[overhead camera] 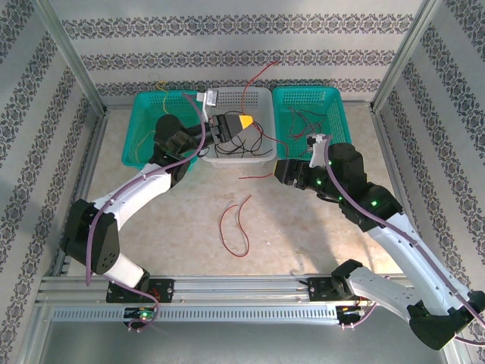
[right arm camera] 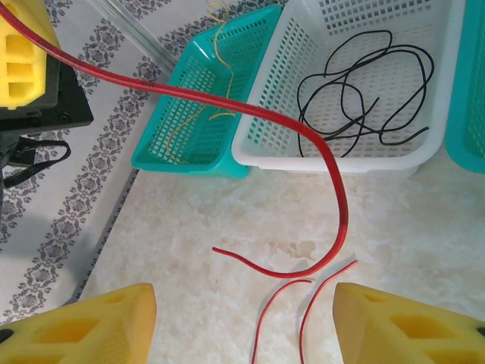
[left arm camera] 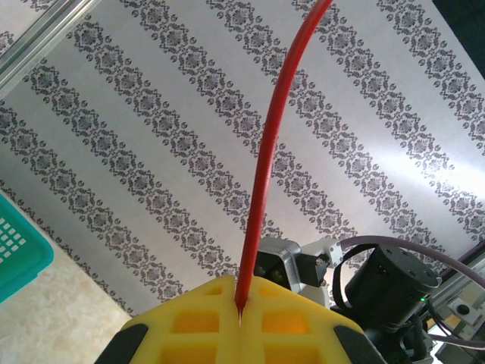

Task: Untangle the cables
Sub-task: Place the cable in the container.

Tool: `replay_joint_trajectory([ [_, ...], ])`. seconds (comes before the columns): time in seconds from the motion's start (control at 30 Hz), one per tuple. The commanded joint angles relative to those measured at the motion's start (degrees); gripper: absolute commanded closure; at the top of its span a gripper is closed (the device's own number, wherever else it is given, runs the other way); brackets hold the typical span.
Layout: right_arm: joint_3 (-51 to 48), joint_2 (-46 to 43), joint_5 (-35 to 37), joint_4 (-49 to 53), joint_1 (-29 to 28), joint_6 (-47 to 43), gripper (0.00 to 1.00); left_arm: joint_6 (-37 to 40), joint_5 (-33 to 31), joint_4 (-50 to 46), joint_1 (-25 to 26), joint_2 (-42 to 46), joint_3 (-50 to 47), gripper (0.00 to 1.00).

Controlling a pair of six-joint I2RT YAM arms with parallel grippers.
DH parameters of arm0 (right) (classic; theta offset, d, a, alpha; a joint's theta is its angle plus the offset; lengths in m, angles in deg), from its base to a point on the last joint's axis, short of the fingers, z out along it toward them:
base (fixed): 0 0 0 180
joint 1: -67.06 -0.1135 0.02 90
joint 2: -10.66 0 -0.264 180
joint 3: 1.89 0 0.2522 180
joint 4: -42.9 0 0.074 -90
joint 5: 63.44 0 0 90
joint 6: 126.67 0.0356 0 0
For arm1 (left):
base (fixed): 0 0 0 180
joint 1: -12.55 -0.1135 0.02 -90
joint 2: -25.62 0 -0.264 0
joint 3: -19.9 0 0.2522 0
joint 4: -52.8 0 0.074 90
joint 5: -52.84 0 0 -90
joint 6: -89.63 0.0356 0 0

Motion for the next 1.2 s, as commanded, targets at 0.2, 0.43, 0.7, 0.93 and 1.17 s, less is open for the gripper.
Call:
replay_joint_trajectory([
  [0.2, 1.30, -0.92, -0.11, -3.61, 0.20, -3.86, 0.35, -3.59, 4.04, 4.58, -0.72, 0.18, 4.35, 1.00],
  [0.43, 4.07, -1.82, -0.95, -4.88, 0.20, -7.37, 0.32, -4.02, 7.22, 3.97, -0.92, -0.10, 6.44, 1.00],
  [0.7, 6.26, 1.09, -2.80, -7.18, 0.21, -7.76, 0.32, -5.05, 8.94, 4.68, -1.00, -0.04, 6.03, 1.00],
  [0.93, 7.38, 5.43, -3.00, -6.86, 0.11, -8.83, 0.36, -6.24, 11.07, 5.37, -1.03, -0.17, 5.76, 1.00],
  [1.17, 7.34, 6.49, -3.28, -7.06, -1.26, -8.27, 0.69, -2.56, 9.06, 2.54, -1.28, 1.93, 4.25, 1.00],
])
